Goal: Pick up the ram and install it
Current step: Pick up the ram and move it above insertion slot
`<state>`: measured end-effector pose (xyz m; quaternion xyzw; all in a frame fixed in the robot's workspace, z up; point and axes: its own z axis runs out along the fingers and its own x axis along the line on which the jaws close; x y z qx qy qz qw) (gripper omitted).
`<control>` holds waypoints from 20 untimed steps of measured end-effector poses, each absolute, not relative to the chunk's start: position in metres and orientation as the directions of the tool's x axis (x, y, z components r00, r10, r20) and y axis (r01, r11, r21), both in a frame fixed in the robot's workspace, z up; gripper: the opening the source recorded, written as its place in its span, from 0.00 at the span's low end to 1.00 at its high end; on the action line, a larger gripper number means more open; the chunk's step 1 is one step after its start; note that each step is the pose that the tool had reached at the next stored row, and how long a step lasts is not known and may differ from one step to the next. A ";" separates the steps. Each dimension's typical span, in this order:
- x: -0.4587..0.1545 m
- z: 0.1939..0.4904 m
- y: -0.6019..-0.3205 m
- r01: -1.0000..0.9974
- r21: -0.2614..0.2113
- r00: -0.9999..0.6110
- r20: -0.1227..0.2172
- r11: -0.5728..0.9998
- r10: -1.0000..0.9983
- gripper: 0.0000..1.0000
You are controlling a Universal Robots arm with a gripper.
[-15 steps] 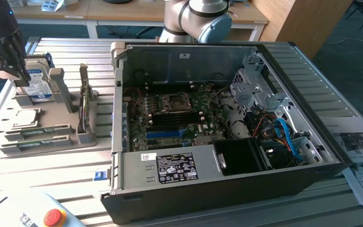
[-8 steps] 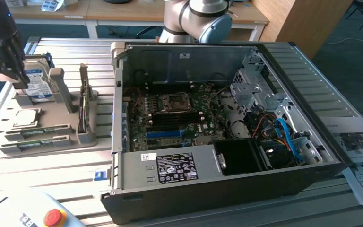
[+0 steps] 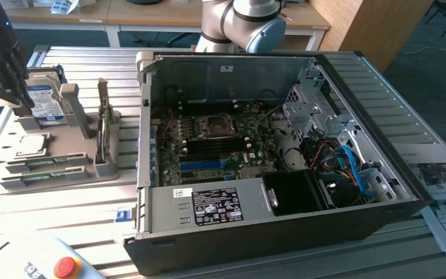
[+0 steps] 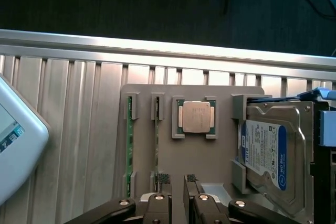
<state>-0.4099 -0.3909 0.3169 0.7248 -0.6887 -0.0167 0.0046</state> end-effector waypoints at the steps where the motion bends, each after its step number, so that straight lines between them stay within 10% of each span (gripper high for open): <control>1: -0.410 0.317 -0.393 -0.998 0.030 0.051 -0.018 -0.051 -0.999 0.24; 20: -0.410 0.317 -0.426 -0.998 0.030 0.051 -0.018 -0.051 -0.999 0.24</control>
